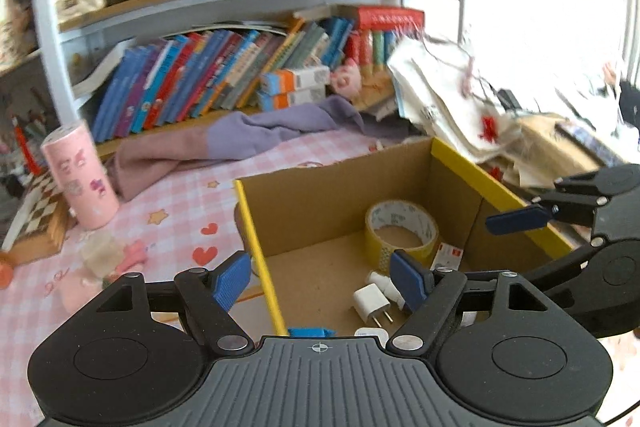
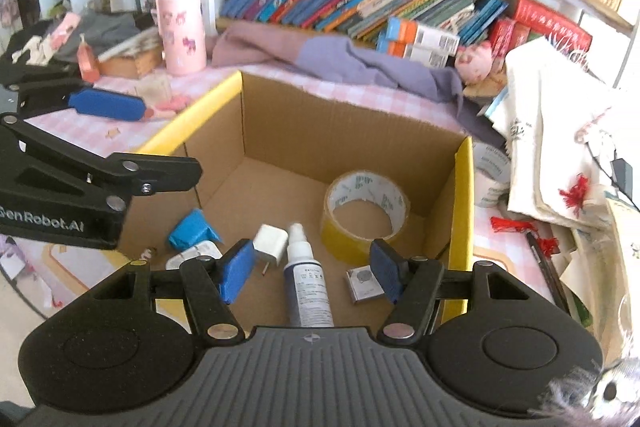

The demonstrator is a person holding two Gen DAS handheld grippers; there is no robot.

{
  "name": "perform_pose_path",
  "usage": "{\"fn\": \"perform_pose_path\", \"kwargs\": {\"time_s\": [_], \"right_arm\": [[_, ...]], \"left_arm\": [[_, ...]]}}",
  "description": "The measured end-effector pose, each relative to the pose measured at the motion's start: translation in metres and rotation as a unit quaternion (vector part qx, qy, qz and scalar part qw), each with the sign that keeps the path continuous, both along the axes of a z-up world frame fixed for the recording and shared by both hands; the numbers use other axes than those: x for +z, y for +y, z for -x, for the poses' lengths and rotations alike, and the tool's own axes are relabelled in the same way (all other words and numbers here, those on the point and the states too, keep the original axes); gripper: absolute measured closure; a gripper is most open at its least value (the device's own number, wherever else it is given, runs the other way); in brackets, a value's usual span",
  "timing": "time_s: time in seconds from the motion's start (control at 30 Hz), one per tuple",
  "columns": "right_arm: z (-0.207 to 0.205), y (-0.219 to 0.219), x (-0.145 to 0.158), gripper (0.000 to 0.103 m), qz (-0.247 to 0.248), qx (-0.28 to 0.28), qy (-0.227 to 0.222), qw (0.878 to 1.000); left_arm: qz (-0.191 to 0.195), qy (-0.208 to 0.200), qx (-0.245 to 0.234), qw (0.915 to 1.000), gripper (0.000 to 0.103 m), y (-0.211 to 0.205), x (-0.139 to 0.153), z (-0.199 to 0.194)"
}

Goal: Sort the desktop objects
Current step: 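Withdraw both open tools from the yellow box toward the beige cube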

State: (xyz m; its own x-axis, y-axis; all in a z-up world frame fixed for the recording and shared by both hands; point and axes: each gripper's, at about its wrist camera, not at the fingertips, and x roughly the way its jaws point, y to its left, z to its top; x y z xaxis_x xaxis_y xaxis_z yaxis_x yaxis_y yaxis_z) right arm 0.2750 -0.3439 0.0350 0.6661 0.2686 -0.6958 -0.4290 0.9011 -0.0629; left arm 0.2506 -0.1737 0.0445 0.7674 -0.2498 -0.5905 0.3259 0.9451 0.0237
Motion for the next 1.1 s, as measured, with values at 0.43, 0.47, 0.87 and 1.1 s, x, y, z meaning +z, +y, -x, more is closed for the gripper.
{"fn": "perform_pose_path", "kwargs": {"time_s": [0.43,0.47,0.87,1.1], "right_arm": [[0.054,-0.003,0.019,0.042,-0.03,-0.092,-0.068,0.993],[0.058,-0.003,0.019,0.042,-0.032,-0.101,-0.069,0.992],[0.107,0.028,0.007,0.042,-0.023,-0.165,-0.074,0.983],[0.135,0.057,-0.001,0.042,-0.027,-0.184,-0.055,0.981]], "left_arm": [[0.069,-0.03,0.05,0.9959,0.02,0.045,0.008,0.05],[0.072,-0.032,0.05,0.9956,0.02,0.047,0.008,0.053],[0.048,-0.019,0.013,0.9986,0.019,0.08,-0.007,0.087],[0.044,-0.007,0.008,0.999,0.019,0.112,-0.013,0.108]]}}
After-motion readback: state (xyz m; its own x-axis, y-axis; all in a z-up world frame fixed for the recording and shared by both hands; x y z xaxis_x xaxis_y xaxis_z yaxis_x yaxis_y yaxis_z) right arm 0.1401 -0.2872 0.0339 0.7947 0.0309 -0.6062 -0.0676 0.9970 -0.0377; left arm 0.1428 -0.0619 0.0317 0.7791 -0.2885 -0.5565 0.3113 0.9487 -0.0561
